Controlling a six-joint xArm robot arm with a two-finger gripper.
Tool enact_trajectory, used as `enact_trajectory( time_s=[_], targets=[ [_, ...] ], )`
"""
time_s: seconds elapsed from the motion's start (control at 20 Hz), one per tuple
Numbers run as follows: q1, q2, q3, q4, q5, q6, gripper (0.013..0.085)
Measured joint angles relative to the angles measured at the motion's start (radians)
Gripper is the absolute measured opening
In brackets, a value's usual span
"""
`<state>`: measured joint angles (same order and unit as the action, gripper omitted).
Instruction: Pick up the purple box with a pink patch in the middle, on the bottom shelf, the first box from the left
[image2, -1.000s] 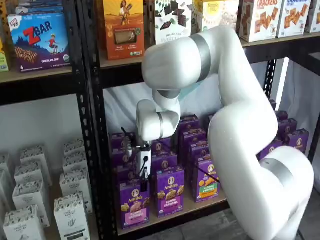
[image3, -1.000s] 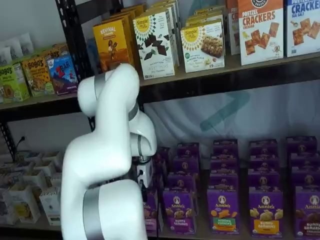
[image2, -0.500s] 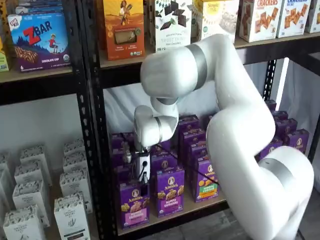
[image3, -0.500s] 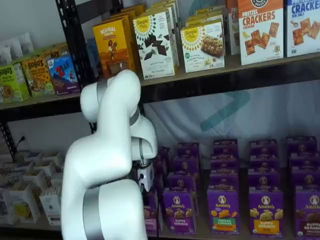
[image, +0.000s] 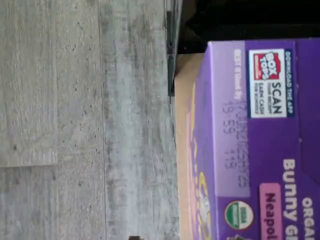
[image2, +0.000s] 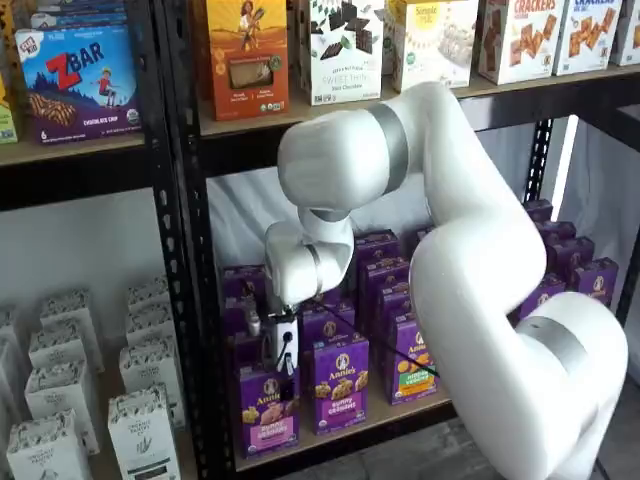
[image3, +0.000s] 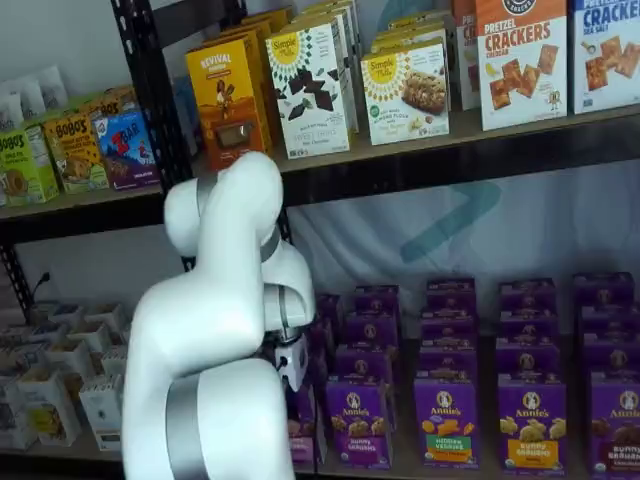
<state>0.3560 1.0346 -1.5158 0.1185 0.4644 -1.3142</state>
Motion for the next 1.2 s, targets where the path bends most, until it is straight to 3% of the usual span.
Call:
enact_trajectory(
  time_s=[0.4, 0.9, 1.2],
  targets=[
    [0.001, 0.020, -0.030, 0.001, 0.023, 0.001, 0.0850],
    [0.002, 0.027, -0.033, 0.004, 0.016, -0.001, 0.0610],
    [0.003, 0.030, -0.032, 0.001, 0.006, 0.003, 0.0610]
  ],
)
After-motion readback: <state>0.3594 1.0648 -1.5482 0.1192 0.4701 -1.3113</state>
